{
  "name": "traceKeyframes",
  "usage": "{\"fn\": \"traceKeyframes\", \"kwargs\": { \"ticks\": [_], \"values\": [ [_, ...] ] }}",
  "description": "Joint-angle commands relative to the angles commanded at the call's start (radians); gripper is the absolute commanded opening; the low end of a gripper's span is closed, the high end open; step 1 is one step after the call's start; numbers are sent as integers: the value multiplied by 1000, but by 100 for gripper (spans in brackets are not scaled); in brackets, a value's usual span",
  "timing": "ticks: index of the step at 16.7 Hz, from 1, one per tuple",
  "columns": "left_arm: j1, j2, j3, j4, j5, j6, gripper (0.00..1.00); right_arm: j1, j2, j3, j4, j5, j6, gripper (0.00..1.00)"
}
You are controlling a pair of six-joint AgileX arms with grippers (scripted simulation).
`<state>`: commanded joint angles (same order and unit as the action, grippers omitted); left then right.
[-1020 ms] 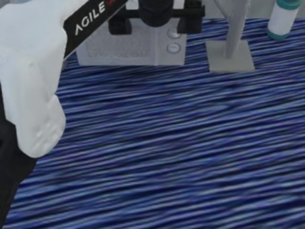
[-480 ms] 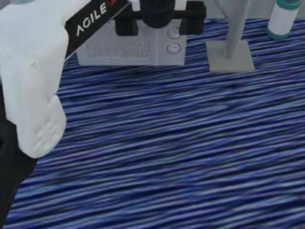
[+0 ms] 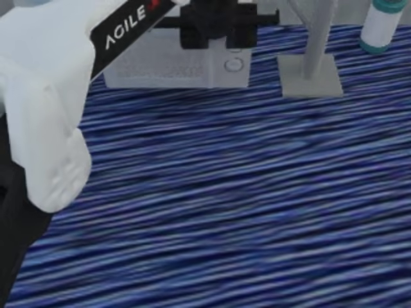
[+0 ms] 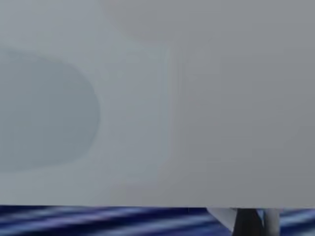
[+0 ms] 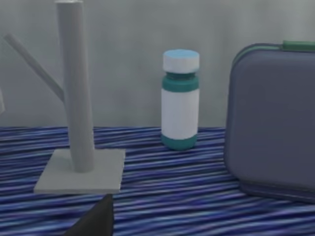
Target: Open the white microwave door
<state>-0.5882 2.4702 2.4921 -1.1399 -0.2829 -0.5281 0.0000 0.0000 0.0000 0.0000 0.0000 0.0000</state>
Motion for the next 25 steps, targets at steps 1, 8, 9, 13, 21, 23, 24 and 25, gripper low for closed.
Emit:
{"fn": "traceKeyframes", "kwargs": {
  "ticks": [1,8,9,13,21,23,24,25],
  "values": [
    [0,0,0,0,0,0,0,0,0,0,0,0,0,100],
    [0,0,0,0,0,0,0,0,0,0,0,0,0,100],
    [-22,-26,-43,-4,6,-3,0,0,0,0,0,0,0,100],
    [-24,-64,-114,28,-6,-6,0,0,0,0,0,0,0,100],
    [-30,-159,-281,114,-15,-29,0,0,0,0,0,0,0,100],
    [-30,-159,-281,114,-15,-29,0,0,0,0,0,0,0,100],
    [-30,-159,-281,114,-15,-29,0,0,0,0,0,0,0,100],
    [-30,-159,-281,114,-15,-29,0,0,0,0,0,0,0,100]
  ]
}}
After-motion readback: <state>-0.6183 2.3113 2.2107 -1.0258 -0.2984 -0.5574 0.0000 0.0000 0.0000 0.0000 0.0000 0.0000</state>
